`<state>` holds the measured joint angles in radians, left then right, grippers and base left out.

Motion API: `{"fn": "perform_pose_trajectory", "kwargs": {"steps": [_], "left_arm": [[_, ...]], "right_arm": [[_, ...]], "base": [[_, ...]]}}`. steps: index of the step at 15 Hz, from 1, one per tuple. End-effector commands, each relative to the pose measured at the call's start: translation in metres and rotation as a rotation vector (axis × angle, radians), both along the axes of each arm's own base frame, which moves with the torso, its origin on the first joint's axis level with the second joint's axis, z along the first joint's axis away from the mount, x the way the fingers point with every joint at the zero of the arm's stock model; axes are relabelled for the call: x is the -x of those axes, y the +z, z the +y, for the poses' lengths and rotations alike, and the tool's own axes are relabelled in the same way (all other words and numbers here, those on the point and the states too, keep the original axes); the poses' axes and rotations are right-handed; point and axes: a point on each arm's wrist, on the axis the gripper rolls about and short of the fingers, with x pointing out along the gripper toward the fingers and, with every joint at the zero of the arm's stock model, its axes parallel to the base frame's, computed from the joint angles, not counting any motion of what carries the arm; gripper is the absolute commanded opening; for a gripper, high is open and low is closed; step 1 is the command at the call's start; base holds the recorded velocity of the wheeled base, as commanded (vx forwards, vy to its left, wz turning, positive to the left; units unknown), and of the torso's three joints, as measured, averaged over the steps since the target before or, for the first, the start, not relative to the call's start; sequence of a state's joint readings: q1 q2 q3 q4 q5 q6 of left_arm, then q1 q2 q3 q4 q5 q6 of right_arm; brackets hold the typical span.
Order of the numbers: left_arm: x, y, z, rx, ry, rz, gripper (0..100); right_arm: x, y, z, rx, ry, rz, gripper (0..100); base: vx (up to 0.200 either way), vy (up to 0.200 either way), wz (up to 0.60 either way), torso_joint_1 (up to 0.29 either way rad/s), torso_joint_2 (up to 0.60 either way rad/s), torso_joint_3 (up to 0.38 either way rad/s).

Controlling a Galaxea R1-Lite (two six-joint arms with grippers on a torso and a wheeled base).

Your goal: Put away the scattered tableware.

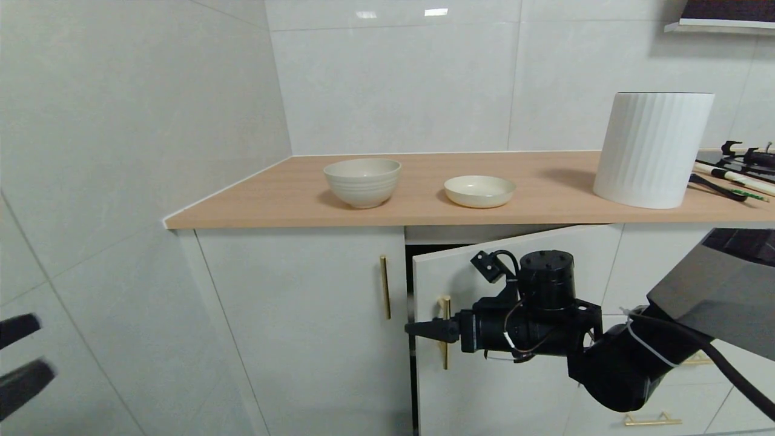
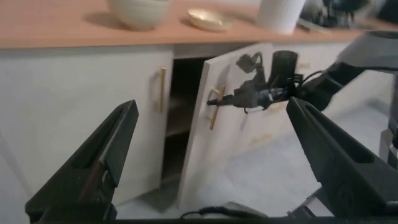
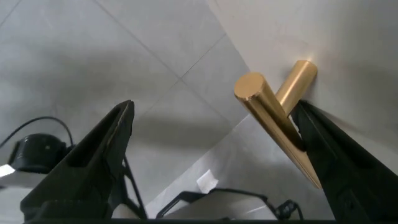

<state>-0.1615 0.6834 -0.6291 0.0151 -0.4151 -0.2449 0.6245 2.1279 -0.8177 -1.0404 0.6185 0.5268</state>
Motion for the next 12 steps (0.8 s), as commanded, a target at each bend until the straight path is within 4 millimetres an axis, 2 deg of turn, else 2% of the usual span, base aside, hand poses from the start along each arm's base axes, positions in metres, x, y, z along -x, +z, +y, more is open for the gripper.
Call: {"fn": "perform_pose_trajectory", "kwargs": {"steps": [1,3,4,5,8,12], "left_arm": [[-0.114,-0.019,-0.029,-0.035,-0.14,0.224,100],[-0.145,-0.047,-0.041,-0.049,-0.173,0.297,100],[-0.147,-0.05,-0.042,-0.049,-0.176,0.304,100],[-0.164,-0.082,-0.054,-0.066,-0.211,0.362,100],[-0.18,-0.123,-0.075,-0.089,-0.268,0.42,100],[-0.181,-0.128,-0.088,-0.05,-0.296,0.467,100]], "right_arm": [[0.005,0.013,-0.003,-0.021,0.004,-0.026,100],[0.007,0.012,-0.003,-0.017,0.007,-0.024,100],[0.007,0.012,-0.002,-0.017,0.01,-0.022,100],[0.009,0.012,-0.002,-0.016,0.013,-0.021,100],[0.009,0.01,-0.002,-0.012,0.013,-0.016,100],[0.008,0.008,-0.002,-0.008,0.014,-0.012,100]], "base": [[0.0,0.0,0.0,0.0,0.0,0.0],[0.0,0.0,0.0,0.0,0.0,0.0],[0.0,0.0,0.0,0.0,0.0,0.0],[0.0,0.0,0.0,0.0,0.0,0.0],[0.0,0.0,0.0,0.0,0.0,0.0],[0.0,0.0,0.0,0.0,0.0,0.0]]}}
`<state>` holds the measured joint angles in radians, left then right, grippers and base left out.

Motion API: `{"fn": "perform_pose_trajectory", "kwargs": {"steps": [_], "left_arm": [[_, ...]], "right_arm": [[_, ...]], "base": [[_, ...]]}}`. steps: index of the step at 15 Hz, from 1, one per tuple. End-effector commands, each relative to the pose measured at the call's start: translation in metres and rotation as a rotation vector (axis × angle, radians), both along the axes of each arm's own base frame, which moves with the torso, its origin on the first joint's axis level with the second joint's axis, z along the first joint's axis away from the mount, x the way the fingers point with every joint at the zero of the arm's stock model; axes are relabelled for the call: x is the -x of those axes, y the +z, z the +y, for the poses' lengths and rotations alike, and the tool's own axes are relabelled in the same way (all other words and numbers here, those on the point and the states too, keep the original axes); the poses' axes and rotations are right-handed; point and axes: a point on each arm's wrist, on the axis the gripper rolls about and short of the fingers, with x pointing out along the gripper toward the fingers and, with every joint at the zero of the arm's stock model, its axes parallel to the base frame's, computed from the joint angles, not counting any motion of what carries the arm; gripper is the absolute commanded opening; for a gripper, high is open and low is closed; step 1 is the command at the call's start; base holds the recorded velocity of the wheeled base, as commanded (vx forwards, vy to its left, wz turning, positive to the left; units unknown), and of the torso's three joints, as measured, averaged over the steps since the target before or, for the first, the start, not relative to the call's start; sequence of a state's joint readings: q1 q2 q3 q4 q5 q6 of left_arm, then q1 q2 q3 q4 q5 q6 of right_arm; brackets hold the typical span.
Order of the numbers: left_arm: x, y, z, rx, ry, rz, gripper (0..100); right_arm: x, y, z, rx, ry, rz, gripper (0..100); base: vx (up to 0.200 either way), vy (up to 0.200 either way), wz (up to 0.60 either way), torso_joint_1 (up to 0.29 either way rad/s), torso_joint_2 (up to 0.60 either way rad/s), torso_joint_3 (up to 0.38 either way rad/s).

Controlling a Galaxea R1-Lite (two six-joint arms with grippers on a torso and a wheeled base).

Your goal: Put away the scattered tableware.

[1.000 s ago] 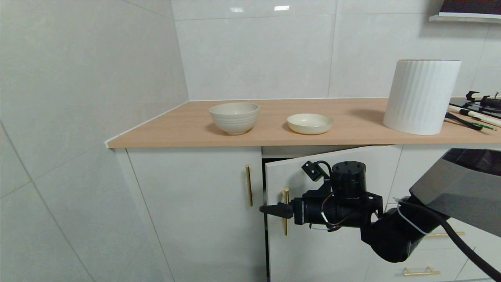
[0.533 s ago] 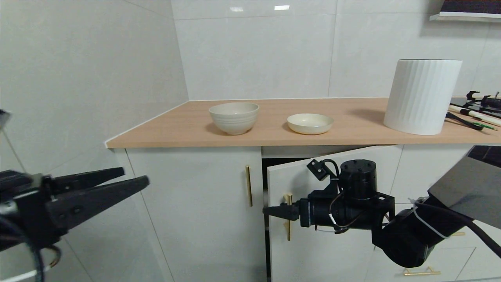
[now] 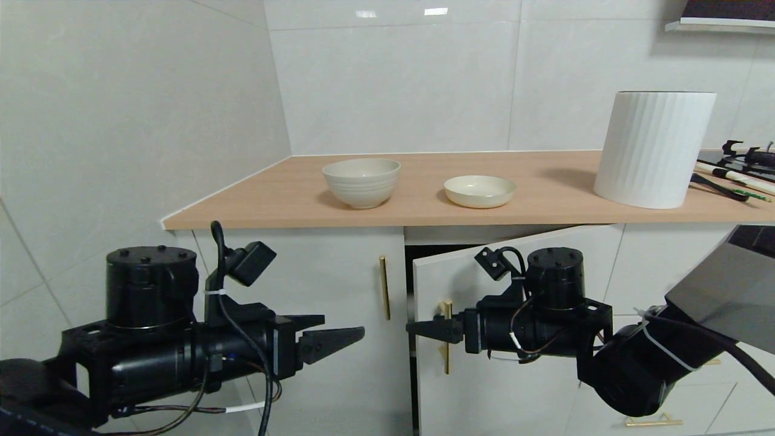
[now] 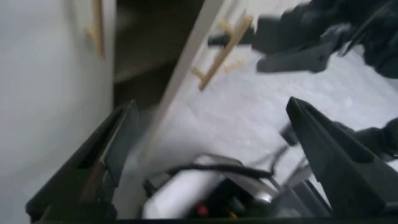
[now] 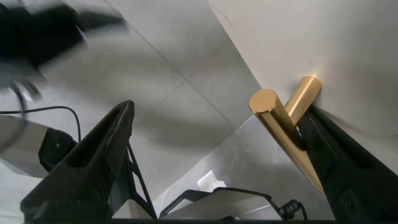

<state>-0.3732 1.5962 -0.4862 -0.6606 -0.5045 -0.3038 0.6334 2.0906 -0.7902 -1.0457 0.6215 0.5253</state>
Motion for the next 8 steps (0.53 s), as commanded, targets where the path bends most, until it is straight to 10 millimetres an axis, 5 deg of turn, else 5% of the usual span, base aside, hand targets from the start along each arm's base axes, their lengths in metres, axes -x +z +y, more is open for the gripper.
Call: {"fn": "perform_pose_trajectory", "kwargs": {"steps": [1,3,8], "left_arm": [[-0.004,-0.013,-0.006,-0.017,-0.016,0.052,0],[-0.007,-0.008,-0.008,-0.006,-0.016,0.025,0],[-0.056,0.006,-0.035,0.072,-0.027,-0.11,0]], "right_arm": [[0.0,-0.001,0.0,0.002,0.002,0.002,100],[0.0,-0.002,0.001,0.004,0.002,0.003,100],[0.001,-0.005,0.002,0.009,0.006,0.012,100]], "base": [[0.0,0.0,0.0,0.0,0.0,0.0],[0.0,0.0,0.0,0.0,0.0,0.0],[0.0,0.0,0.0,0.0,0.0,0.0]]}}
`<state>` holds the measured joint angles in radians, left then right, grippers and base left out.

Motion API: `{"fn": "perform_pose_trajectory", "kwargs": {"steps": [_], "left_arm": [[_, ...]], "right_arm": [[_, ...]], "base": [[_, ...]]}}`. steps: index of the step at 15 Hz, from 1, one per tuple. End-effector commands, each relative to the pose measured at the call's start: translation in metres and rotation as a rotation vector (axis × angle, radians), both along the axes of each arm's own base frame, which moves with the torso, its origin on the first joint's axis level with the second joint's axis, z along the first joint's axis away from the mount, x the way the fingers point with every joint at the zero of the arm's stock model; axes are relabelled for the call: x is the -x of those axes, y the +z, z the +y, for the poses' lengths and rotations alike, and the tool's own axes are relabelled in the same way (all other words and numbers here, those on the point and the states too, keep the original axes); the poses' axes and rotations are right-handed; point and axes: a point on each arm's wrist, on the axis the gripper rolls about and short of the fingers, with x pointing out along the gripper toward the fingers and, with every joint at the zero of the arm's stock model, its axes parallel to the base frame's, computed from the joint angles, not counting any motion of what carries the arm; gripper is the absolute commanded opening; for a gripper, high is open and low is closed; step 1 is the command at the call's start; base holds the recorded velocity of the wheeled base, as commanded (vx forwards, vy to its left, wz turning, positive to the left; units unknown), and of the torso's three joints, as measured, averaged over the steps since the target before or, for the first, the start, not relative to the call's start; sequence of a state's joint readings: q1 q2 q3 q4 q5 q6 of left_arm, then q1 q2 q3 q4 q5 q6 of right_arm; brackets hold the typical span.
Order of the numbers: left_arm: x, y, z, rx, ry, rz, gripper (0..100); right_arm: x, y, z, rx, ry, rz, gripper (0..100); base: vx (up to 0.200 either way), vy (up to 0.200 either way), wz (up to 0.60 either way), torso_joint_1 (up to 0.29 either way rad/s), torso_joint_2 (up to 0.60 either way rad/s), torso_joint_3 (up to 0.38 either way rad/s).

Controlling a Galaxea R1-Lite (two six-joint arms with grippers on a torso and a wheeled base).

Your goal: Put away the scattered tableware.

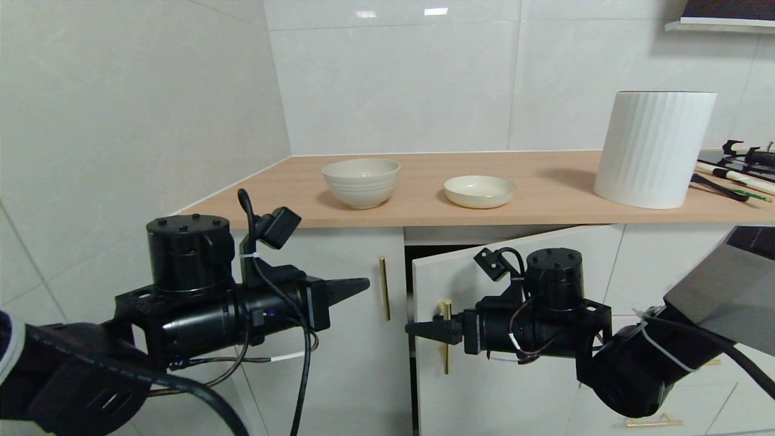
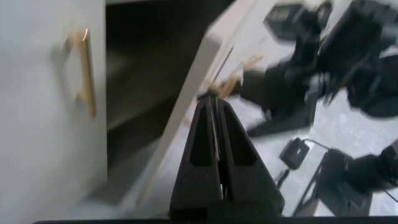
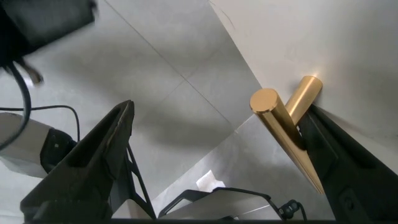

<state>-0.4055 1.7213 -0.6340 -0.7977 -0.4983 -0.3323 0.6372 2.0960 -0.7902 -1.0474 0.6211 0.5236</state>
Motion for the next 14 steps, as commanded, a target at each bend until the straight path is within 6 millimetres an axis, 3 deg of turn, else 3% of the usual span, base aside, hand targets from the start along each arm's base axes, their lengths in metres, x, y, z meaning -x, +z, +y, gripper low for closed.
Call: {"fn": "perform_pose_trajectory", "kwargs": {"steps": [1,4,9,14], "left_arm": [[-0.023,-0.013,-0.012,-0.007,-0.009,0.028,0],[-0.035,-0.055,-0.025,-0.062,-0.032,0.125,0],[-0.053,-0.107,-0.051,-0.082,-0.015,0.105,0],[-0.059,-0.107,-0.07,-0.073,-0.017,0.055,0]], "right_arm": [[0.0,-0.004,0.0,0.007,0.002,0.012,100],[0.003,-0.005,-0.002,0.013,0.001,0.019,100],[0.004,-0.006,-0.003,0.006,0.002,0.011,100],[0.004,-0.006,-0.003,0.005,0.002,0.009,100]], "base": [[0.0,0.0,0.0,0.0,0.0,0.0],[0.0,0.0,0.0,0.0,0.0,0.0],[0.0,0.0,0.0,0.0,0.0,0.0],[0.0,0.0,0.0,0.0,0.0,0.0]]}}
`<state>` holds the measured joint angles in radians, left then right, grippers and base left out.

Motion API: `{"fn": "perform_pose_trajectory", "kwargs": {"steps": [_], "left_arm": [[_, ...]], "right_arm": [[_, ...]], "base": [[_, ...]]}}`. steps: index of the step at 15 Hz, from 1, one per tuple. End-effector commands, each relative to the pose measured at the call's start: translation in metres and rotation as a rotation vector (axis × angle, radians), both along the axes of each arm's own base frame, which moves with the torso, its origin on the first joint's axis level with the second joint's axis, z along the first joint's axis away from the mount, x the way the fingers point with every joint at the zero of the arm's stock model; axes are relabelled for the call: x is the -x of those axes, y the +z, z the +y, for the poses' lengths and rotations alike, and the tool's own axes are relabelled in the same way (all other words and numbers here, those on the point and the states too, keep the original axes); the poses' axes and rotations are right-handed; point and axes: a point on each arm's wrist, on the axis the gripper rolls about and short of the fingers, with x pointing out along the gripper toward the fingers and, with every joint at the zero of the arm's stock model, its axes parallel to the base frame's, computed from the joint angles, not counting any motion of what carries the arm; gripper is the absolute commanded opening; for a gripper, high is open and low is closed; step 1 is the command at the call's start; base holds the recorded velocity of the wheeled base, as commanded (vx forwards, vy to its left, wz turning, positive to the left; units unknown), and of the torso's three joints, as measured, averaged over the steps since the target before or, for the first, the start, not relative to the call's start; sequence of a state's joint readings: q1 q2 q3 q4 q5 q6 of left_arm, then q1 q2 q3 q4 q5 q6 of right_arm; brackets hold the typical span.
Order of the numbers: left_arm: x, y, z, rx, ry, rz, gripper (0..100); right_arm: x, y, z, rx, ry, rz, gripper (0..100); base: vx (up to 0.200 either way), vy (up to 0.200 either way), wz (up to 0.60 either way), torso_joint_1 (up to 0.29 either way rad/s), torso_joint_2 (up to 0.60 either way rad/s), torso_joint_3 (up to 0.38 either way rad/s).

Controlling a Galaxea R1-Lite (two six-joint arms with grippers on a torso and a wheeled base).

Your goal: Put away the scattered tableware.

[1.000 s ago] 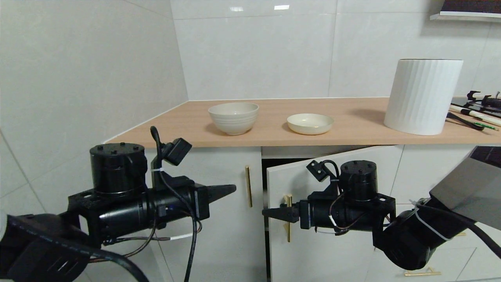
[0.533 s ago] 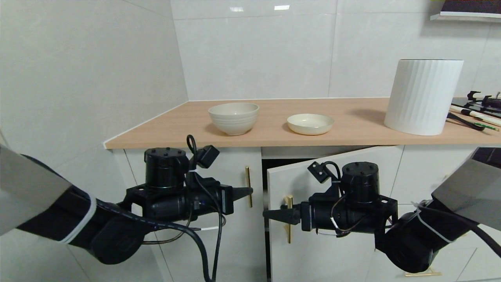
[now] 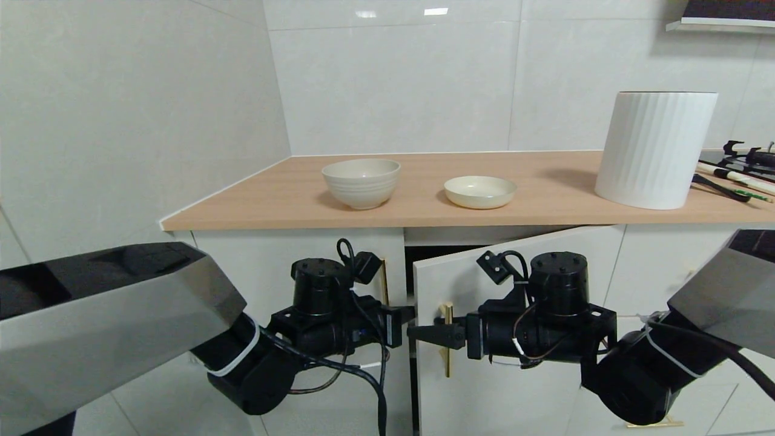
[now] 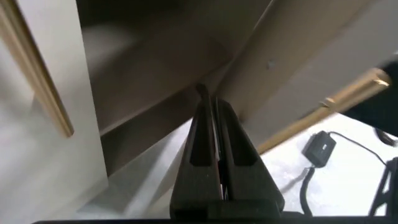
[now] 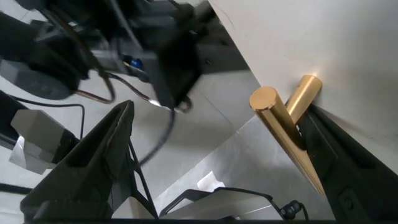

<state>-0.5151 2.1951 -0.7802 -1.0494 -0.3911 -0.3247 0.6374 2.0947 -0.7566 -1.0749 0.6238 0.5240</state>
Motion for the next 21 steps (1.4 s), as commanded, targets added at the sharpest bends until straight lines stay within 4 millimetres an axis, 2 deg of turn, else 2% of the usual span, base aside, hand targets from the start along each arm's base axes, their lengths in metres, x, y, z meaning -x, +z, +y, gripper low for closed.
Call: {"fn": "perform_pose_trajectory", "kwargs": {"steps": [1,4,7,11,15,21], "left_arm": [[-0.003,-0.005,-0.007,-0.001,-0.01,0.002,0],[-0.003,-0.009,-0.014,0.006,-0.028,-0.011,0],[-0.004,-0.012,-0.02,0.017,-0.038,-0.027,0],[-0.004,-0.013,-0.021,0.018,-0.039,-0.026,0],[0.002,-0.009,-0.027,0.023,-0.061,-0.032,0],[0.007,-0.001,-0.03,0.044,-0.068,-0.028,0]], "right_arm": [[0.0,-0.002,0.0,0.004,-0.002,0.003,100],[0.0,0.0,-0.001,0.004,-0.005,-0.004,100],[0.003,0.001,-0.015,0.003,-0.037,-0.007,100],[0.001,0.013,-0.035,-0.01,-0.106,-0.035,100],[0.001,0.008,-0.048,0.013,-0.159,-0.016,100],[0.091,-0.003,-0.099,0.163,-0.133,0.014,100]], "base": [[0.0,0.0,0.0,0.0,0.0,0.0],[0.0,0.0,0.0,0.0,0.0,0.0],[0.0,0.0,0.0,0.0,0.0,0.0],[0.0,0.0,0.0,0.0,0.0,0.0],[0.0,0.0,0.0,0.0,0.0,0.0],[0.0,0.0,0.0,0.0,0.0,0.0]]}}
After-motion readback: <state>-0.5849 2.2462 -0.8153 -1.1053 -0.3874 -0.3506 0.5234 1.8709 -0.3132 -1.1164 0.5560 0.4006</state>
